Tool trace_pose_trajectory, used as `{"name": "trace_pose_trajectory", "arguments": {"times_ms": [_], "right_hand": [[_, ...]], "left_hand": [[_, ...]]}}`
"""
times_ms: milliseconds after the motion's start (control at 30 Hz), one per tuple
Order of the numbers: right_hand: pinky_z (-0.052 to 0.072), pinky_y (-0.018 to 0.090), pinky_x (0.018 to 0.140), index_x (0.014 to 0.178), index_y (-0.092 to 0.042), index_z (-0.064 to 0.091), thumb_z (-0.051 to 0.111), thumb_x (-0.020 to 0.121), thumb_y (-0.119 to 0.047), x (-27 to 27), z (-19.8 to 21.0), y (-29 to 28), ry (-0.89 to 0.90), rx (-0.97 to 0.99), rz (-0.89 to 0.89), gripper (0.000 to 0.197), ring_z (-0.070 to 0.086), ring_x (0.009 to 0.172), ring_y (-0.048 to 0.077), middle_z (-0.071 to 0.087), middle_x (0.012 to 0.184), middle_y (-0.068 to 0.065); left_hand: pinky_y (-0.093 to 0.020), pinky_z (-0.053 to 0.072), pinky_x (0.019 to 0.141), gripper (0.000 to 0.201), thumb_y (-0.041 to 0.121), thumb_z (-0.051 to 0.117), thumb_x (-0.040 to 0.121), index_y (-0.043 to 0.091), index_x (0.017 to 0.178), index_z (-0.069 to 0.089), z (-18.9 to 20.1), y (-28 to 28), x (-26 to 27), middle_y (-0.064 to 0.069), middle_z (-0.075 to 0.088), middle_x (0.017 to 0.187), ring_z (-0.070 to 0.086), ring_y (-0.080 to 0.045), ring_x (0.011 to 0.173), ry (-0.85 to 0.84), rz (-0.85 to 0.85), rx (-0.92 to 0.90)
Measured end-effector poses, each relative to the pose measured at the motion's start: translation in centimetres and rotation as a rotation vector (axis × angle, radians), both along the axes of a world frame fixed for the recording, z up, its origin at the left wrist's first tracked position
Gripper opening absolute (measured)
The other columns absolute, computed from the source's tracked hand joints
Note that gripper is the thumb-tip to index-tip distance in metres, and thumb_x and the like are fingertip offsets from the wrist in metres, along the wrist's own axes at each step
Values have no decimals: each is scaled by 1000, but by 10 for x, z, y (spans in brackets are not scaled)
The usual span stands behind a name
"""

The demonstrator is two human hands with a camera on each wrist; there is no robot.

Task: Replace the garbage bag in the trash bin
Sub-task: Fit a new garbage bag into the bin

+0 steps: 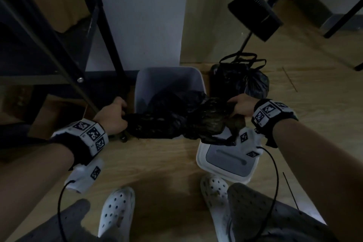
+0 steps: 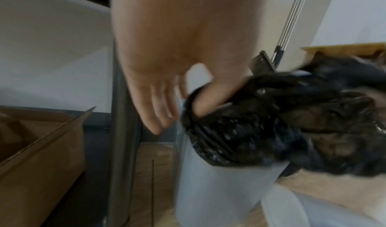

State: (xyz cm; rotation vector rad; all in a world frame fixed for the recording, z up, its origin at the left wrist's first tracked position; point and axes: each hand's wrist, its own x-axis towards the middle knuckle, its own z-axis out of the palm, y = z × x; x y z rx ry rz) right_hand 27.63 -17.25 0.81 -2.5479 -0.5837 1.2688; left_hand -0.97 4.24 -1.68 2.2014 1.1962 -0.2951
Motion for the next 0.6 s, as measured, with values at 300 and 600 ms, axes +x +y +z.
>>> {"name": "trace_pose_trajectory", "arguments": {"times_ms": [300, 600], "right_hand": [[45, 32, 98, 120, -19, 54, 65, 82, 4, 1, 44, -1, 363, 52, 127, 46, 51, 120, 21, 55, 131, 3], [53, 28, 81, 112, -8, 65, 65, 77, -30, -13, 74, -12, 446, 283, 11, 42, 66, 97, 19, 71, 105, 4]], "left_hand": [[-17, 22, 106, 107, 40, 75, 70, 21, 150, 6, 61, -55, 40, 17, 24, 145, 21, 1, 132, -307, -355, -274], [-47, 45, 99, 104, 54, 71, 66, 17, 143, 12, 53, -113, 59, -10, 34, 140, 40, -32, 127, -79, -376, 145]]}}
